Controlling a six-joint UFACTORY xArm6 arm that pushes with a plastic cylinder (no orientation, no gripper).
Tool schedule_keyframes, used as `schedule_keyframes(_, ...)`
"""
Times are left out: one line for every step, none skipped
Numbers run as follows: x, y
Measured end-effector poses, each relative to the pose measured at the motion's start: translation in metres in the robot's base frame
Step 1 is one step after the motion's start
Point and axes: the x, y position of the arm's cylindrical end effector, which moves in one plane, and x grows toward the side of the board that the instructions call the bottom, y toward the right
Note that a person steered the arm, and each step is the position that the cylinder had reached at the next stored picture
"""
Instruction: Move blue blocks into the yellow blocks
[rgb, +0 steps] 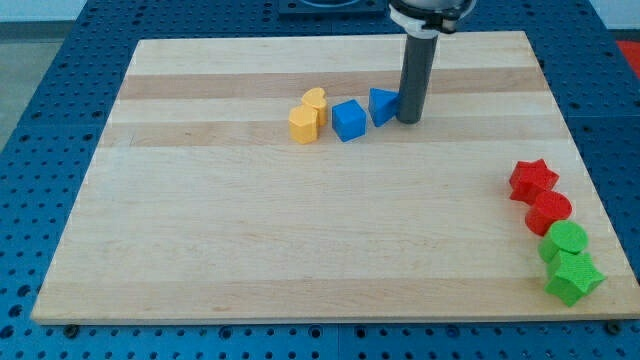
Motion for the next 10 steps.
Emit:
schedule_keyframes(-0.009,-0.013)
schedule_keyframes(-0.009,-0.029)
schedule_keyframes(-0.009,-0.045)
schedule_keyframes(-0.01,-0.042)
schedule_keyframes(-0.033,-0.019)
schedule_keyframes(-0.059,-0.016)
schedule_keyframes(-0.057,-0.041)
schedule_keyframes(-0.034,-0.07)
schedule_keyframes(-0.022,-0.074)
schedule_keyframes(-0.022,-0.065)
